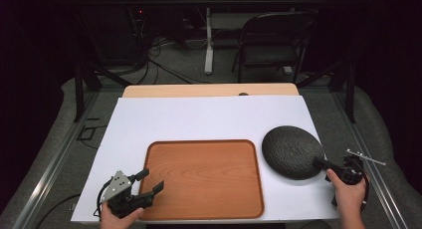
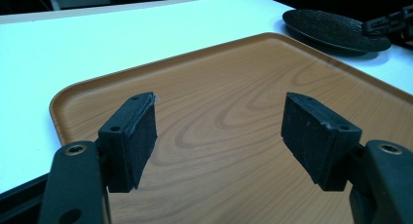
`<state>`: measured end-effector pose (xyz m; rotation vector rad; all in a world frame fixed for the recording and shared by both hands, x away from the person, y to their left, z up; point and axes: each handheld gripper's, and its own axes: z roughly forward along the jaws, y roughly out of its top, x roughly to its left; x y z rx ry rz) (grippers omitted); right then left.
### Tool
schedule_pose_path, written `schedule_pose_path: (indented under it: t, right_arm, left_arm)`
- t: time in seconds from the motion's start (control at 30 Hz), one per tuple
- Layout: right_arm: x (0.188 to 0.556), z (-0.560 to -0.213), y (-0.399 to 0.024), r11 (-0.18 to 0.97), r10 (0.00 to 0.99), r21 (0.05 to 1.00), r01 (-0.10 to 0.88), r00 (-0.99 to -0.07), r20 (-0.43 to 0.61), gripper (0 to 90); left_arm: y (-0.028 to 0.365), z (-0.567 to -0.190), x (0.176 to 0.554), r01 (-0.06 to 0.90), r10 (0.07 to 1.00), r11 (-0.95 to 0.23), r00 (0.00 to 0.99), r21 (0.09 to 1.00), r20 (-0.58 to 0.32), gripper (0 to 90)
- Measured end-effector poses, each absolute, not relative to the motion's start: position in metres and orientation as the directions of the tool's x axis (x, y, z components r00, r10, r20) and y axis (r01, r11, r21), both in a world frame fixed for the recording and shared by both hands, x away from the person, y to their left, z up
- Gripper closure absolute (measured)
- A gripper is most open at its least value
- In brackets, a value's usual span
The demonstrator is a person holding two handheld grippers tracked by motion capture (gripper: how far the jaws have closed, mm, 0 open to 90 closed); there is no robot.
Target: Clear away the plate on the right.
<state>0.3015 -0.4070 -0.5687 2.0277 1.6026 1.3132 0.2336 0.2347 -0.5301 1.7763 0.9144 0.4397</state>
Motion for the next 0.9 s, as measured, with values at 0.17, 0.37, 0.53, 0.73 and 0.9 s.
schedule_pose_path:
  t: [0.17, 0.37, 0.53, 0.73, 0.9]
  right_arm:
    - [0.3016, -0.5686, -0.4076, -0.39, 0.861, 0.649, 0.653, 0.009, 0.509, 64.9]
    - [0.3016, -0.5695, -0.41, -0.41, 0.849, 0.641, 0.648, 0.015, 0.528, 66.8]
    - [0.3009, -0.5679, -0.4104, -0.408, 0.849, 0.635, 0.656, 0.017, 0.528, 67.8]
    - [0.2997, -0.5626, -0.4069, -0.415, 0.847, 0.644, 0.643, 0.013, 0.532, 69.1]
    - [0.299, -0.5597, -0.4059, -0.402, 0.854, 0.661, 0.634, -0.001, 0.52, 69.9]
  left_arm:
    - [0.2347, -0.5304, 0.2339, 0.376, 0.762, -0.163, 0.635, 0.912, -0.126, 29.0]
    - [0.2351, -0.5305, 0.2344, 0.378, 0.762, -0.166, 0.635, 0.911, -0.124, 29.1]
    - [0.2349, -0.5306, 0.2344, 0.378, 0.762, -0.165, 0.635, 0.911, -0.125, 29.1]
    - [0.2352, -0.5305, 0.2343, 0.378, 0.762, -0.168, 0.636, 0.91, -0.124, 29.1]
    - [0.2354, -0.5303, 0.234, 0.376, 0.759, -0.17, 0.639, 0.911, -0.123, 29.1]
